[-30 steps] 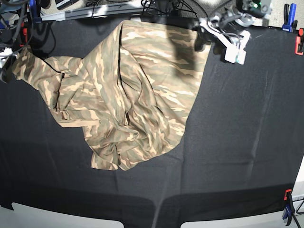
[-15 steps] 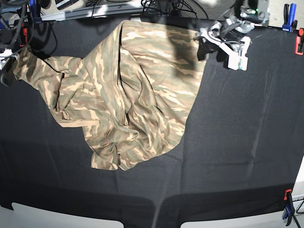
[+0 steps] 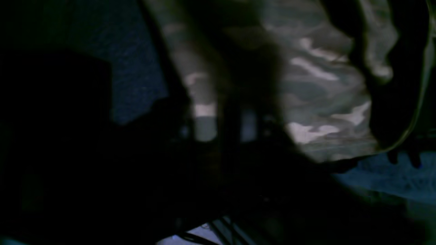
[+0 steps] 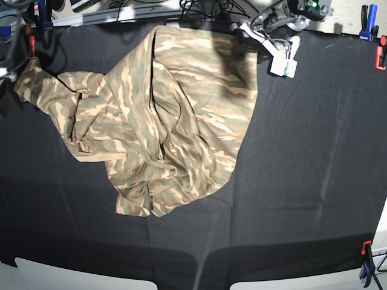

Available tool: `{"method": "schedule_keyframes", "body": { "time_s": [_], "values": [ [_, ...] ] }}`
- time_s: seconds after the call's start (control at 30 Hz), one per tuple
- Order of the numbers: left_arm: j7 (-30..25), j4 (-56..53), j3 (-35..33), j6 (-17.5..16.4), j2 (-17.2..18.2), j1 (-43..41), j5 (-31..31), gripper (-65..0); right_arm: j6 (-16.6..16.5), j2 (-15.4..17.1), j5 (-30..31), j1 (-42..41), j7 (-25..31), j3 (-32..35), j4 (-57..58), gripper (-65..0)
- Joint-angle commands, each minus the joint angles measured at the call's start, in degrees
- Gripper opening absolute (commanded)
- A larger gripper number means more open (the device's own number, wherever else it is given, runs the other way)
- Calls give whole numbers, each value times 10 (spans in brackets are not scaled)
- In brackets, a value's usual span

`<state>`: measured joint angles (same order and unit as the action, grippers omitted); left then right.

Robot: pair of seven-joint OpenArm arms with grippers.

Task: Layout the t-shirt on the table in an organized manner, then fold the t-shirt properly
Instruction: 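Hold the shirt with the right gripper while the left gripper repositions, then grasp shirt edges with both grippers and lift the shirt up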

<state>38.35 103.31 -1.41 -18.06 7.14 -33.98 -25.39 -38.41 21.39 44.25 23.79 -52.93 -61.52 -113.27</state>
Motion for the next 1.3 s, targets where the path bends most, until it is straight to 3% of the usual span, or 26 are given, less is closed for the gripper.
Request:
{"method": "schedule_keyframes", "body": {
  "time_s": [0.0,0.03,0.1,0.33,0.5,0.6,0.67,0.8,0.97,1.07,1.27],
  "values": [
    [-2,3,-2,2,-1,-6,5,-612,-2,17,14,-1,8,-4,-9,-372],
    [-13,3,-2,2,-1,-4,6,-650,-2,20,14,-2,8,-4,-9,-372],
    [-28,3,-1,2,-1,1,33,-650,-2,23,14,-1,8,-4,-9,-372],
    [-39,3,-1,3,9,56,271,-650,-2,23,14,-1,-1,-4,-9,-372],
    [-38,3,0,40,36,114,392,-650,-2,23,63,-1,-29,-4,-9,-372],
    [-31,3,0,72,71,150,446,-650,-2,22,102,-2,-64,-4,-9,-372],
    [-30,3,0,91,104,174,449,-650,-2,22,124,-1,-78,-4,-9,-372],
    [-35,3,0,95,173,221,447,-650,-2,14,150,-2,-82,-3,-9,-372],
    [-89,-11,0,95,242,279,363,-650,-4,-17,150,-2,-93,-3,-9,-372],
    [-144,-57,0,95,262,308,323,-650,-6,-49,150,-3,-94,-3,-9,-372],
    [-236,-207,0,95,266,360,322,-650,-16,-110,165,-3,-94,1,-9,-372]
  ]
}}
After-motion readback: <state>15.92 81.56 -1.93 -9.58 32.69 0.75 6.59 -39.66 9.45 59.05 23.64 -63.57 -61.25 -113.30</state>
